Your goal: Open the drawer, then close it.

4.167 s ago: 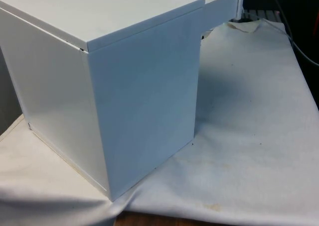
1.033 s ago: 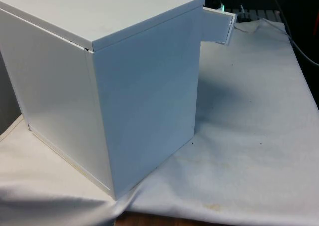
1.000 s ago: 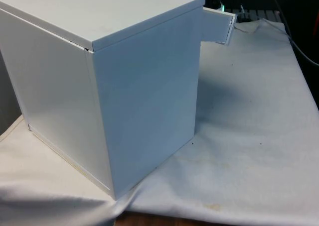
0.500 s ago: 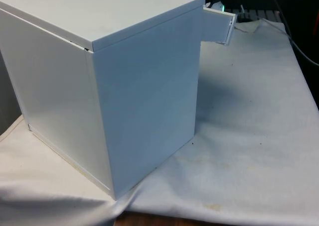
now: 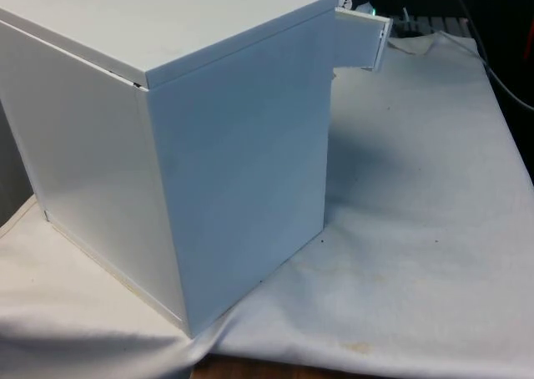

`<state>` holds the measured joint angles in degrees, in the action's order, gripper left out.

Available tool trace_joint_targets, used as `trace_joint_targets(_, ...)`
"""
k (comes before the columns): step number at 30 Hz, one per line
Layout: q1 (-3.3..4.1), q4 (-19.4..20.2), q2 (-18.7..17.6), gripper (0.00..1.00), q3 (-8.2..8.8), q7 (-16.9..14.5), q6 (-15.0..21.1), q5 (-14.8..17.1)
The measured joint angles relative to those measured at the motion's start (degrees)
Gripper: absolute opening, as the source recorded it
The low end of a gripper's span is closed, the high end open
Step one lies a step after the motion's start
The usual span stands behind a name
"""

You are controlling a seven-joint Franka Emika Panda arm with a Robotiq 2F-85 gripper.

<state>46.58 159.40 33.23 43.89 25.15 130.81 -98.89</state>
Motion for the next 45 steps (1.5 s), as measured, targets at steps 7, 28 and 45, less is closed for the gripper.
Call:
trace_joint_targets(7, -0.06, -1.60, 2.01, 0.00, 1.15, -3.78, 0.11, 0.00)
trace_joint_targets(28, 0.00, -6.13, 3.90, 0.00, 4.70, -10.54, 2.52, -0.23)
trace_joint_targets(45, 0.17, -10.49, -0.06, 0.00, 9.17, -11.34, 9.34, -0.23)
